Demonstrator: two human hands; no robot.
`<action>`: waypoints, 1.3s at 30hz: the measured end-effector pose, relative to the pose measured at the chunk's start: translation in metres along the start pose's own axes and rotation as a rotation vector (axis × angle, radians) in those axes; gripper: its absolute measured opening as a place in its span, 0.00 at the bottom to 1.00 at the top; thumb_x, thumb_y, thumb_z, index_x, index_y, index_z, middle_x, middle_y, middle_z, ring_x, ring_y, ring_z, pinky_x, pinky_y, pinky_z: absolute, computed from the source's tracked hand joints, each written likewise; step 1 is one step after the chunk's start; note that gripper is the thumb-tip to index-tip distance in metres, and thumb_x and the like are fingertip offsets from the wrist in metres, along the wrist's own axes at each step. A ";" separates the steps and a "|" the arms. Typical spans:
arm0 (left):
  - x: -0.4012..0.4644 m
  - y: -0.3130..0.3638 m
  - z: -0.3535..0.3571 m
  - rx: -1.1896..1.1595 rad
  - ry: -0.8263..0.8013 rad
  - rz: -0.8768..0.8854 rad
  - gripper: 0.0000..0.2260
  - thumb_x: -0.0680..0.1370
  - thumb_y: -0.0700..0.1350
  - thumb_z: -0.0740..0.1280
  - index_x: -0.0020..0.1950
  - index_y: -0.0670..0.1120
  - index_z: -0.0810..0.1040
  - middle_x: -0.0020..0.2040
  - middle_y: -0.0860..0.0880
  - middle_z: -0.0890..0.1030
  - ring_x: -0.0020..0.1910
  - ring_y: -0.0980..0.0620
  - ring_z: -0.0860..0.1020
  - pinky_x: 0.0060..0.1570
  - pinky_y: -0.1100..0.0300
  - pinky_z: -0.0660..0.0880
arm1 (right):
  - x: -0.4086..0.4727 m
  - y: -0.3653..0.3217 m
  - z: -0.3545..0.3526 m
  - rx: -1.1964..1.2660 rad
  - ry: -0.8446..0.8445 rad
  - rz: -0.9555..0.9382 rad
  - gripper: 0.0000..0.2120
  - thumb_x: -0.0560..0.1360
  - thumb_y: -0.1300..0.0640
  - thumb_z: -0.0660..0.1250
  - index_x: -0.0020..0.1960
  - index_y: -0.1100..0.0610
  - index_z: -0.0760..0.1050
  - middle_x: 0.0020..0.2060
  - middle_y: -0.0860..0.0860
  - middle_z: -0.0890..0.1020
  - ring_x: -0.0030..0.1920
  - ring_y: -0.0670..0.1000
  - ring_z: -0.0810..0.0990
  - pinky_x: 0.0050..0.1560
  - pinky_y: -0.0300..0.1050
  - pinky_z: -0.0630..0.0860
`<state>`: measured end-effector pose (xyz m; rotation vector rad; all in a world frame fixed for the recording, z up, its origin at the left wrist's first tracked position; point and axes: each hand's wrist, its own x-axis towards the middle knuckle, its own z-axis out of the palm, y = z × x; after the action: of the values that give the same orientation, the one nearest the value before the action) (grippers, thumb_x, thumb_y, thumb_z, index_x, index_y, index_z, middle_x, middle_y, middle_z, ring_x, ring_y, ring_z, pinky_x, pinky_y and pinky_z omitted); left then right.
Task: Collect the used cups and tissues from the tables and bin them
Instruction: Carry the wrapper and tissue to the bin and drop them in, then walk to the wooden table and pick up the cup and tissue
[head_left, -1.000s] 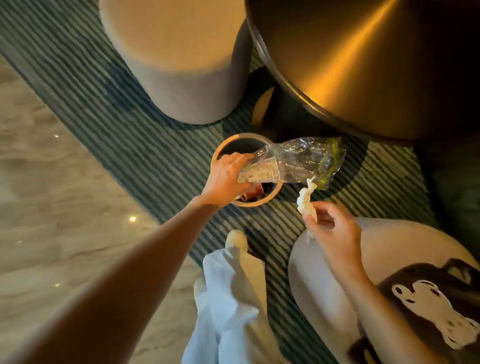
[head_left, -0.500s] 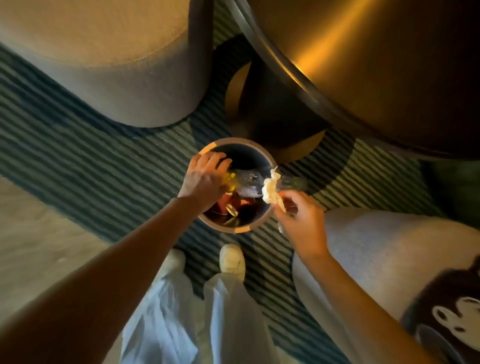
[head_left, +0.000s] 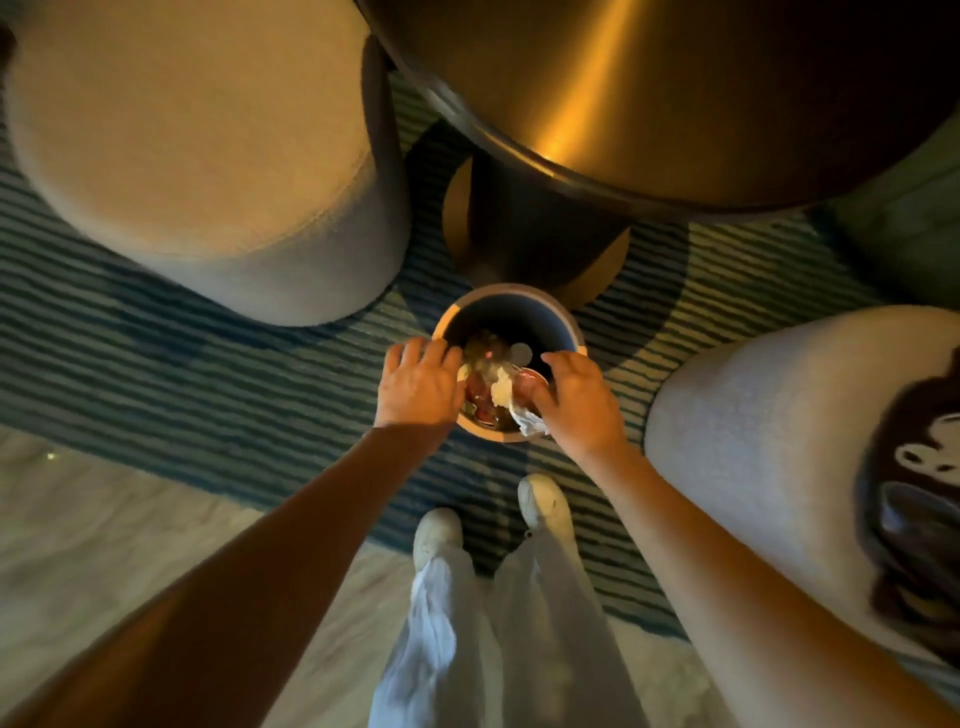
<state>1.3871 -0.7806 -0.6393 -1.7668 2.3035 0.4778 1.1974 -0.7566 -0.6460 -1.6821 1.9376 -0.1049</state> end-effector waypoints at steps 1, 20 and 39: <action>-0.013 0.009 -0.020 0.006 0.001 0.017 0.18 0.80 0.51 0.56 0.69 0.47 0.67 0.67 0.47 0.72 0.68 0.45 0.67 0.68 0.50 0.62 | -0.017 -0.004 -0.018 0.006 0.029 -0.003 0.21 0.80 0.51 0.59 0.70 0.58 0.69 0.66 0.55 0.73 0.68 0.53 0.68 0.66 0.46 0.66; -0.282 0.277 -0.191 0.125 0.107 0.541 0.22 0.81 0.53 0.57 0.73 0.46 0.64 0.72 0.46 0.68 0.71 0.45 0.63 0.70 0.48 0.60 | -0.443 0.086 -0.227 -0.041 0.577 0.313 0.19 0.79 0.54 0.60 0.65 0.63 0.72 0.61 0.61 0.76 0.65 0.60 0.71 0.66 0.53 0.69; -0.407 0.758 -0.218 0.074 0.259 1.200 0.19 0.79 0.50 0.60 0.68 0.43 0.70 0.67 0.42 0.72 0.65 0.42 0.70 0.63 0.47 0.67 | -0.754 0.386 -0.401 0.001 0.881 0.742 0.17 0.79 0.56 0.61 0.65 0.64 0.73 0.61 0.61 0.76 0.63 0.61 0.73 0.65 0.54 0.68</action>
<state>0.7731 -0.3181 -0.1945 -0.2185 3.2888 0.2938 0.7092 -0.0937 -0.1981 -0.8326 3.0686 -0.6349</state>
